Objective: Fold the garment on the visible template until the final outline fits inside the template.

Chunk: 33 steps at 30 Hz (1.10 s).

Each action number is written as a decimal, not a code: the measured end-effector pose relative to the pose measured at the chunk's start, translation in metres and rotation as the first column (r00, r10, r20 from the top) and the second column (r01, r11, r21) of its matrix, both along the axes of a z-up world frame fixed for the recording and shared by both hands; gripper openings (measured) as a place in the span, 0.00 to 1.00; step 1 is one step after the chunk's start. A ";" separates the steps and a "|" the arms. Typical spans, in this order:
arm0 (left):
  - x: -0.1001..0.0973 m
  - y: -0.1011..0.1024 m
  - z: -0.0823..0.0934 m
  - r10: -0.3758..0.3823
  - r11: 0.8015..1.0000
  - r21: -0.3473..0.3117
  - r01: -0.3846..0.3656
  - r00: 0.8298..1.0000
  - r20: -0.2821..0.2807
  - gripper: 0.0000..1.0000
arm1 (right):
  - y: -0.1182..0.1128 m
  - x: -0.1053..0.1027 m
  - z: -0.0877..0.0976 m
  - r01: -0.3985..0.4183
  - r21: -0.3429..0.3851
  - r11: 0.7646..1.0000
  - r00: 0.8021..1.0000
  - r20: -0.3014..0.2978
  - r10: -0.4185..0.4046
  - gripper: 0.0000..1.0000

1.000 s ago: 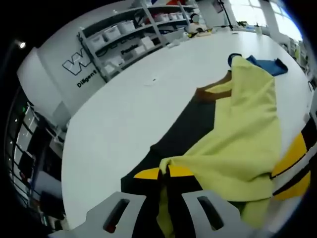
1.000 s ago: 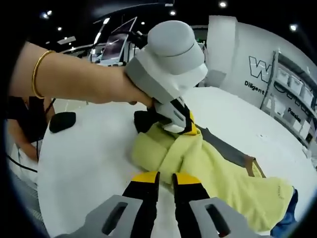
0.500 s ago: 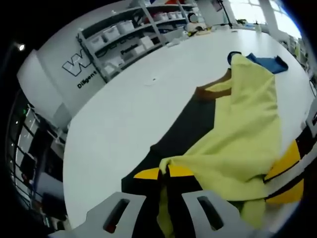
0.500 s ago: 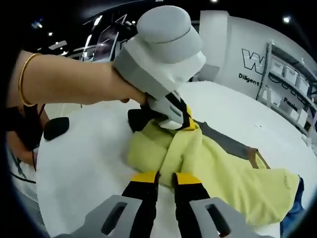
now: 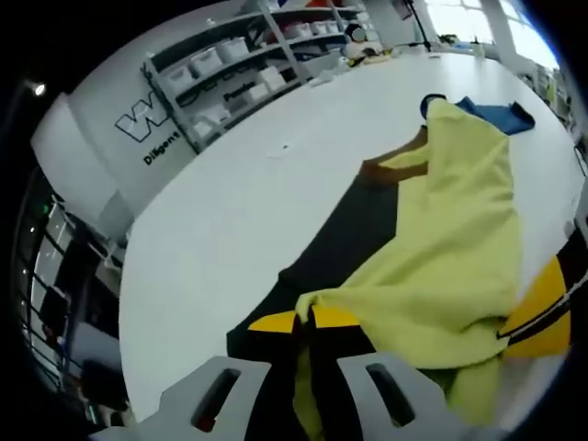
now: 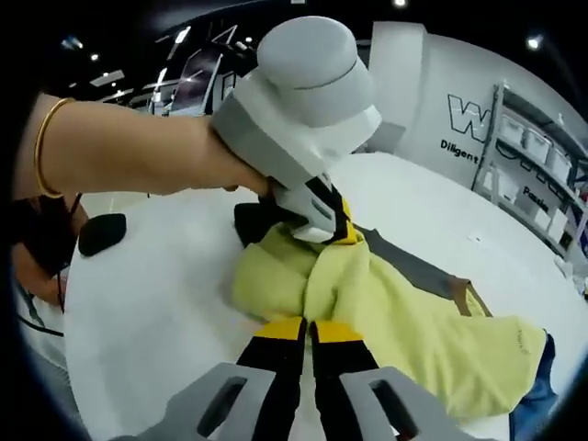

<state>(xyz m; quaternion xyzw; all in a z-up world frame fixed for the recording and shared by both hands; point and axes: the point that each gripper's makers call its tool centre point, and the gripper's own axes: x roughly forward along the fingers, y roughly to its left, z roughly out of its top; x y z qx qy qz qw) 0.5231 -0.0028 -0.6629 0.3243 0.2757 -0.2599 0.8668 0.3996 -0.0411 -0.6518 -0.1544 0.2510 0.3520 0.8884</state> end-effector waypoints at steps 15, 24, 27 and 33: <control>-0.010 0.006 0.048 0.054 0.985 -0.168 -0.051 0.998 0.018 0.05 | -0.010 -0.006 0.040 0.058 0.247 0.967 0.990 -0.141 -0.024 0.00; -0.014 -0.001 0.079 0.010 0.993 -0.120 0.000 0.996 0.085 0.05 | -0.020 0.001 0.060 0.186 0.450 0.873 0.961 -0.270 -0.066 0.00; -0.012 -0.003 0.090 0.004 0.994 -0.106 0.008 0.993 0.115 0.05 | -0.021 0.001 0.070 0.163 0.441 0.882 0.971 -0.229 -0.065 0.00; -0.014 -0.011 0.112 -0.015 0.995 -0.097 0.032 0.986 0.169 0.05 | -0.029 0.004 0.087 0.098 0.341 0.935 0.993 -0.097 -0.068 0.00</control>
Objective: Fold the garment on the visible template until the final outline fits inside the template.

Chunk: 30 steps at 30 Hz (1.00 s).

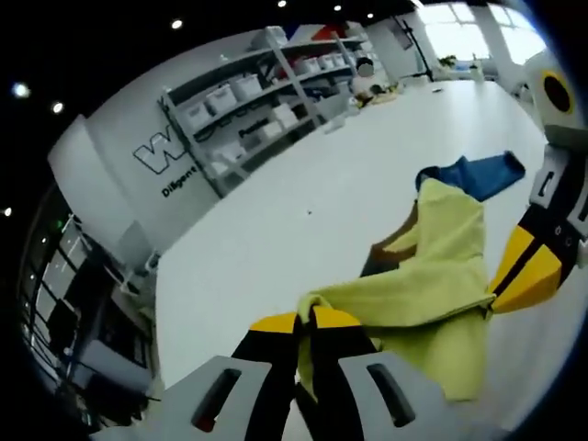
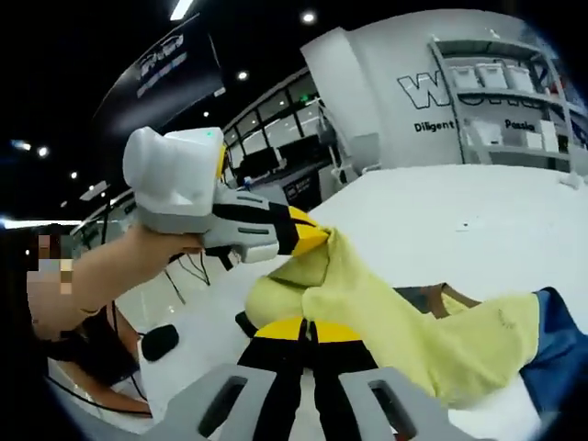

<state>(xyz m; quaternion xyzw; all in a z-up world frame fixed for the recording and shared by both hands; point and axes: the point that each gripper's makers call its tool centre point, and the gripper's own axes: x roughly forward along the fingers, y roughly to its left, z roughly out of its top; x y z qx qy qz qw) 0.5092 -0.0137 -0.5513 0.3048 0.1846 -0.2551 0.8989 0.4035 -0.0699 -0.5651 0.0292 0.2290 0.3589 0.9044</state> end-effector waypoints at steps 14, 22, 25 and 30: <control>-0.007 -0.004 0.065 0.004 1.000 -0.028 -0.001 0.992 0.129 0.06 | -0.012 0.006 0.052 -0.036 -0.080 0.996 0.984 0.172 0.050 0.00; -0.035 -0.016 0.082 -0.068 0.998 -0.001 0.069 0.989 0.133 0.06 | -0.047 -0.010 0.071 -0.105 -0.159 0.982 0.972 0.192 0.135 0.00; -0.046 -0.021 0.081 -0.090 0.996 -0.006 0.091 0.989 0.120 0.06 | -0.061 -0.018 0.070 -0.129 -0.213 0.969 0.967 0.189 0.170 0.00; -0.075 -0.037 0.075 -0.162 0.987 0.008 0.162 0.983 0.089 0.06 | -0.087 -0.038 0.067 -0.157 -0.261 0.953 0.962 0.176 0.207 0.00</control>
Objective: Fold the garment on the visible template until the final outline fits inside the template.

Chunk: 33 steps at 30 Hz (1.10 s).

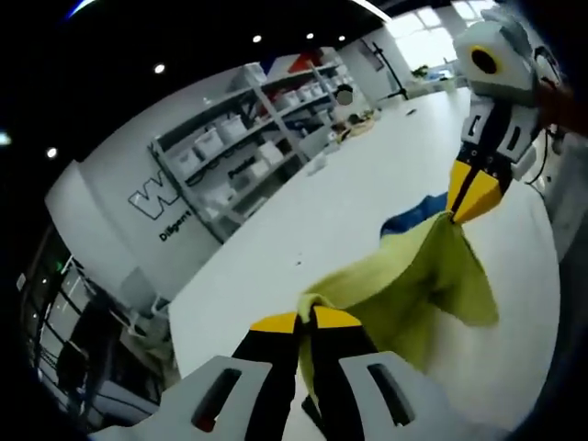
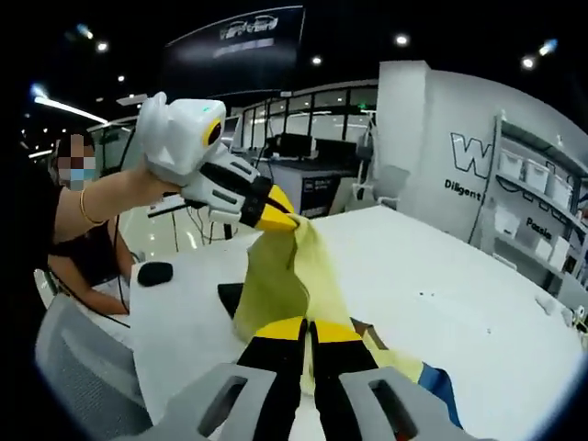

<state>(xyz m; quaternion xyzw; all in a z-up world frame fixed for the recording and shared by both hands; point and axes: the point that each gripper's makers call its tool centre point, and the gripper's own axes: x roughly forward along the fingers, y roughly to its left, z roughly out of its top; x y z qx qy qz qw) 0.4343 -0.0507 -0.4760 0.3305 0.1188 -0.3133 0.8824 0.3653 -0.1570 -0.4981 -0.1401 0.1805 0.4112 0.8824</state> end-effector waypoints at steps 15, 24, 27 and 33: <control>-0.098 -0.014 -0.035 -0.178 0.982 0.025 0.186 0.965 -0.193 0.06 | -0.034 -0.081 -0.017 -0.314 -0.202 0.928 0.949 -0.102 0.299 0.00; -0.162 -0.003 -0.089 -0.206 0.975 -0.001 0.222 0.901 -0.382 0.06 | -0.029 -0.130 -0.054 -0.450 -0.191 0.872 0.883 -0.238 0.404 0.00; -0.176 -0.001 -0.107 -0.199 0.978 -0.025 0.209 0.879 -0.434 0.06 | -0.024 -0.133 -0.066 -0.435 -0.140 0.889 0.882 -0.267 0.390 0.00; -0.183 0.006 -0.134 -0.132 0.989 -0.010 0.145 0.866 -0.482 0.06 | -0.016 -0.128 -0.100 -0.377 -0.099 0.921 0.888 -0.321 0.329 0.00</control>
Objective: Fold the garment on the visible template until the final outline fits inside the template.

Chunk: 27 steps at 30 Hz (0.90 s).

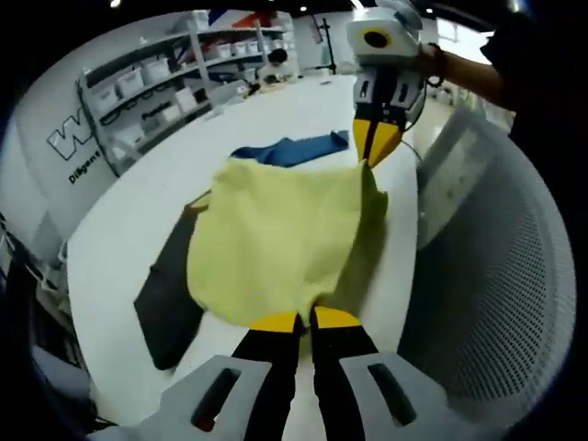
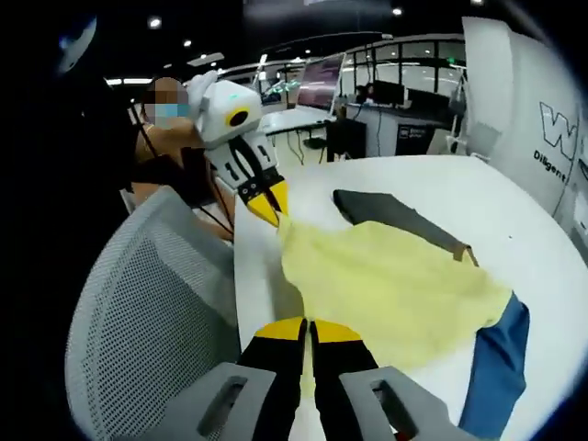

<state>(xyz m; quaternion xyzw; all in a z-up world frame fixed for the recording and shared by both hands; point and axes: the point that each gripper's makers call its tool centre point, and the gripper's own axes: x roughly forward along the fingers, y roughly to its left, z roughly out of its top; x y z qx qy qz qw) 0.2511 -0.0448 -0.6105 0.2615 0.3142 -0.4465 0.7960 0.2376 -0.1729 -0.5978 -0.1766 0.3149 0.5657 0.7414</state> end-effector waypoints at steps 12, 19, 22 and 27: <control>0.006 0.028 -0.024 0.230 0.973 0.045 -0.227 0.971 -0.061 0.06 | 0.021 0.001 -0.040 0.053 -0.039 0.998 0.998 -0.029 -0.054 0.00; 0.003 0.025 -0.031 0.237 0.971 0.056 -0.234 0.969 -0.069 0.06 | 0.028 0.015 -0.052 0.131 -0.034 0.991 0.991 -0.014 -0.131 0.00; 0.005 0.027 -0.032 0.247 0.968 0.063 -0.244 0.967 -0.059 0.06 | 0.026 0.015 -0.045 0.158 -0.007 0.987 0.987 -0.023 -0.158 0.02; 0.010 0.032 -0.033 0.274 0.960 0.064 -0.271 0.961 -0.043 0.06 | 0.013 0.016 -0.040 0.233 0.004 0.973 0.972 -0.029 -0.233 0.21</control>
